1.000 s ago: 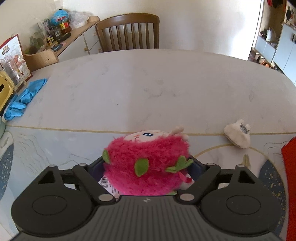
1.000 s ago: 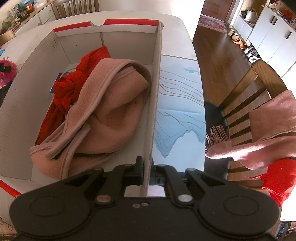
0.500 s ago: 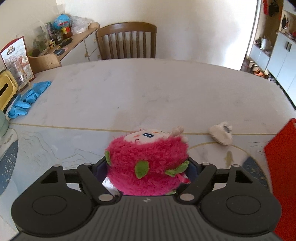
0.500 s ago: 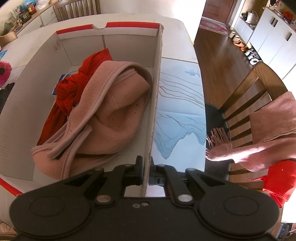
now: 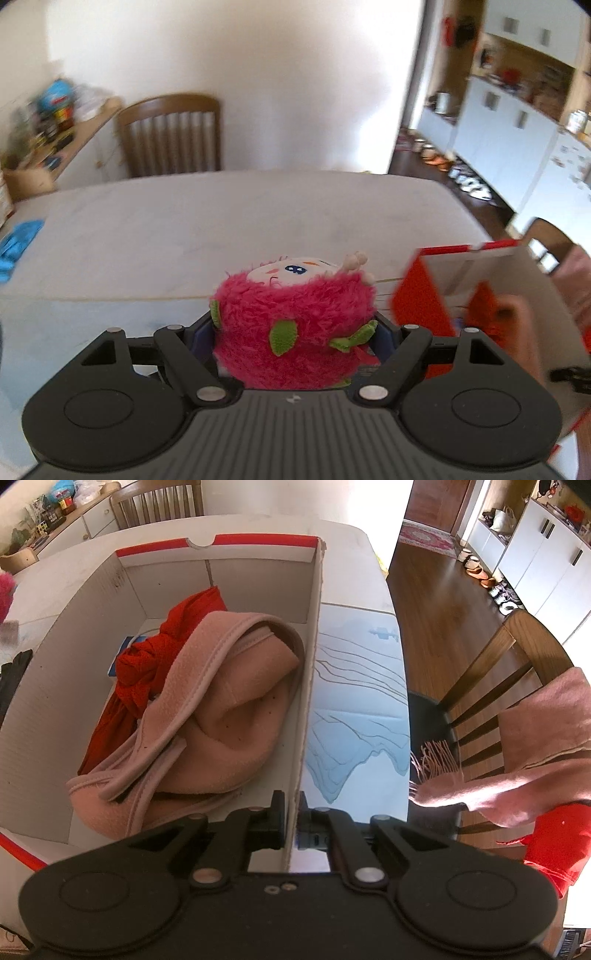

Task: Organize objects
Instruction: 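Lift the pink plush toy and carry it over the box with the left gripper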

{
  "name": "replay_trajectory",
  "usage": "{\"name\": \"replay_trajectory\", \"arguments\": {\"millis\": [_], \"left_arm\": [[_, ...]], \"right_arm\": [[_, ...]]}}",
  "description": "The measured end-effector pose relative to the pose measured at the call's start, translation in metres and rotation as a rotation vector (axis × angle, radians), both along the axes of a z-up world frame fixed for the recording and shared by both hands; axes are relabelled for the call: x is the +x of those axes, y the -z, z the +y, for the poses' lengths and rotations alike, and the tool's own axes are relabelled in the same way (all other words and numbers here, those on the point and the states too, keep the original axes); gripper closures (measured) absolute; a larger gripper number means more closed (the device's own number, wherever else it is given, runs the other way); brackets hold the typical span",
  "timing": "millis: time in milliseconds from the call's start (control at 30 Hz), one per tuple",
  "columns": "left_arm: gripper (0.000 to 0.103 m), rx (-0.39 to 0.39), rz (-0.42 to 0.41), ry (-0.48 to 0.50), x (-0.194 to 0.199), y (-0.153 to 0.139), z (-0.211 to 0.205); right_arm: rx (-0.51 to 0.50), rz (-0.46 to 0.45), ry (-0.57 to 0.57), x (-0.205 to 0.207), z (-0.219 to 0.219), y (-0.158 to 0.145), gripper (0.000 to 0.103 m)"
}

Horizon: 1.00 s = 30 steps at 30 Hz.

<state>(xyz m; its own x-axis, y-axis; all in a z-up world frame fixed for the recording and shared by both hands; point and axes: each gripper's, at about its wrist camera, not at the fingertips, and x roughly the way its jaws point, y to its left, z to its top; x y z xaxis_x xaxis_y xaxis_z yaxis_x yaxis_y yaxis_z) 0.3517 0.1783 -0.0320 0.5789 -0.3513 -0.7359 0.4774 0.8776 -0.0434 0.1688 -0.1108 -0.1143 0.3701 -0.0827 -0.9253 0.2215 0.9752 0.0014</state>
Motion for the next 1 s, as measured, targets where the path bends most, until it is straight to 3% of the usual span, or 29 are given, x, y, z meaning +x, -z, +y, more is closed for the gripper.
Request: {"name": "replay_trajectory", "arguments": {"millis": [467,867,1000], "left_arm": [[0.022,-0.084,0.015,0.232,-0.040,-0.031,-0.065],[0.022,-0.037,0.025,0.433,-0.074,-0.011,-0.151],[0.022,-0.007,0.008,0.458,-0.078,-0.003,-0.174]], "right_arm": [[0.009,-0.013,-0.004,-0.002,-0.001,0.000,0.099],[0.014,-0.017,-0.008,-0.003,-0.002,0.001,0.099],[0.019,-0.018,-0.005,-0.003,-0.002,0.001,0.098]]}}
